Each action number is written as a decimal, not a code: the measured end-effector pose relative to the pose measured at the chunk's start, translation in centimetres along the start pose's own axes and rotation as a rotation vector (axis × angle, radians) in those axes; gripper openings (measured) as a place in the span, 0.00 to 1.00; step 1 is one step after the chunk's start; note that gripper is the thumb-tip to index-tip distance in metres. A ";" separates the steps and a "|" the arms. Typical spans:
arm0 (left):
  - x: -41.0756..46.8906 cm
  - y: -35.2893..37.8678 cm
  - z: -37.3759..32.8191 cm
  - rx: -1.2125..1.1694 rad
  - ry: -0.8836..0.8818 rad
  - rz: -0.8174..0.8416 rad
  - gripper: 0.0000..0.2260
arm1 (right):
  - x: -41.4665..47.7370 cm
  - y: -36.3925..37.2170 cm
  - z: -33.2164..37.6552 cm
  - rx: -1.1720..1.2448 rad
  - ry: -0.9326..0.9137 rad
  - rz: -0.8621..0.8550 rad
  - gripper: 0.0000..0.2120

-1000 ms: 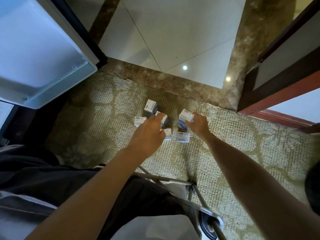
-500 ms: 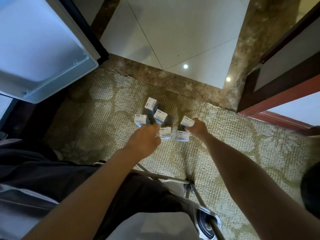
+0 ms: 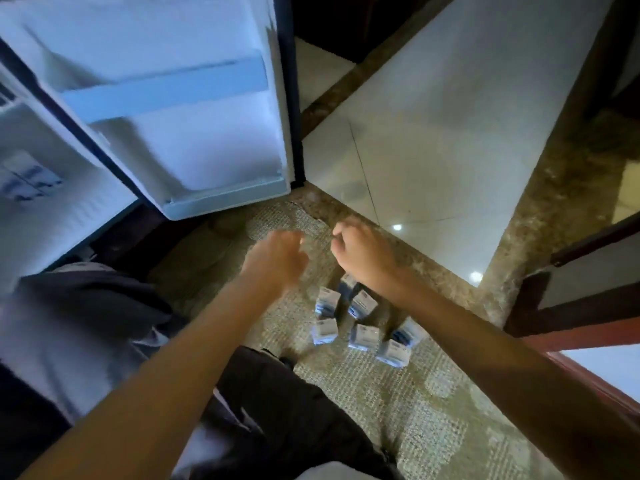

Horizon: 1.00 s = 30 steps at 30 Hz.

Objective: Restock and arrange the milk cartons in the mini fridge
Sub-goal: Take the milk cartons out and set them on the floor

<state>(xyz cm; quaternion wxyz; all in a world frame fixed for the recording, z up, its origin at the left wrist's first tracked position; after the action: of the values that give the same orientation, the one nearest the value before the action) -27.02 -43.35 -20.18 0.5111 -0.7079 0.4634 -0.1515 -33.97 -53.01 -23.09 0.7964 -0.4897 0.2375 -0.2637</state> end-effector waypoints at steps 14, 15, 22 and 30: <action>-7.3 -19.0 27.0 0.011 -0.561 -0.339 0.13 | 7.0 4.3 33.8 0.059 -0.435 0.080 0.16; -7.5 -19.2 28.9 0.005 -0.590 -0.329 0.13 | 7.6 5.4 35.5 0.041 -0.451 0.100 0.16; -6.0 -19.5 40.2 -0.018 -0.695 -0.273 0.13 | 13.2 13.9 44.4 -0.070 -0.515 0.238 0.18; 0.2 -19.2 49.9 0.047 -0.648 -0.216 0.14 | 21.3 24.7 49.4 -0.213 -0.594 0.373 0.24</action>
<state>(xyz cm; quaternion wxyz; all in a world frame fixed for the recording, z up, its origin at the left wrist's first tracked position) 17.05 -13.46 -25.23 0.6290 -0.7521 0.1959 0.0173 18.07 -25.11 -27.85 0.8097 -0.5732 0.1073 0.0660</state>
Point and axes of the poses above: each hand's wrist, its own x-axis towards the middle knuckle, its own y-axis out of the palm, z = x × y, the point moved 9 cm from there along x, towards the middle knuckle, and after that the axes turned 5 degrees about y, right-handed, at the moved point
